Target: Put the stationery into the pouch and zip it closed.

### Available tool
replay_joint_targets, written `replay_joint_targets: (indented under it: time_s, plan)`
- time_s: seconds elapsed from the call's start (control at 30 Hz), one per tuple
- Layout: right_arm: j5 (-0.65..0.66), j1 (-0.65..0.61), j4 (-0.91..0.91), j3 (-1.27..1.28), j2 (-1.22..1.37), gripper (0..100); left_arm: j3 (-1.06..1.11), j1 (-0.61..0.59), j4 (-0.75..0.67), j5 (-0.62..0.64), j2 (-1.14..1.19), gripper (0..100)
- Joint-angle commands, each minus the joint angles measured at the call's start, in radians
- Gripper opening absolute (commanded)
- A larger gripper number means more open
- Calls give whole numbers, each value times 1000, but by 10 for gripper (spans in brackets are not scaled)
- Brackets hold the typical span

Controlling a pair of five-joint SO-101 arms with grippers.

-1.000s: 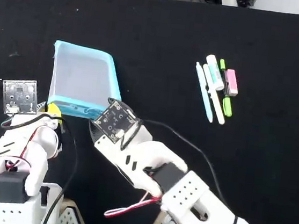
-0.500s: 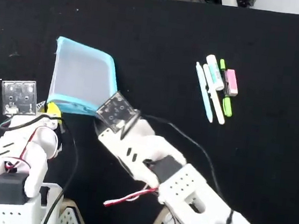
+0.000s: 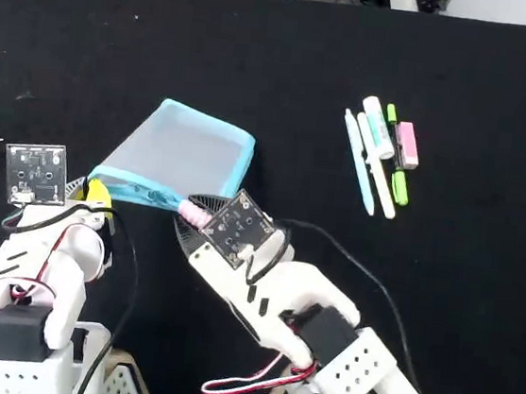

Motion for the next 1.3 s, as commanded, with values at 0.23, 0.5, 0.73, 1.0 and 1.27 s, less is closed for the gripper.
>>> replay_joint_targets:
  time_s: [0.23,0.5,0.73,1.0,1.27]
  plan:
    - [6,20,3,-7,-38,11,-70,-5,8,3,3,132]
    - [6,23,8,-1,-38,11,-93,-4,2,-69,5,166]
    - [6,21,5,2,-42,11,-87,58,-5,-92,14,170]
    - [6,25,9,2,-47,11,19,101,-120,-180,14,170]
    - [6,26,8,-1,-47,11,10,101,-95,-173,5,27]
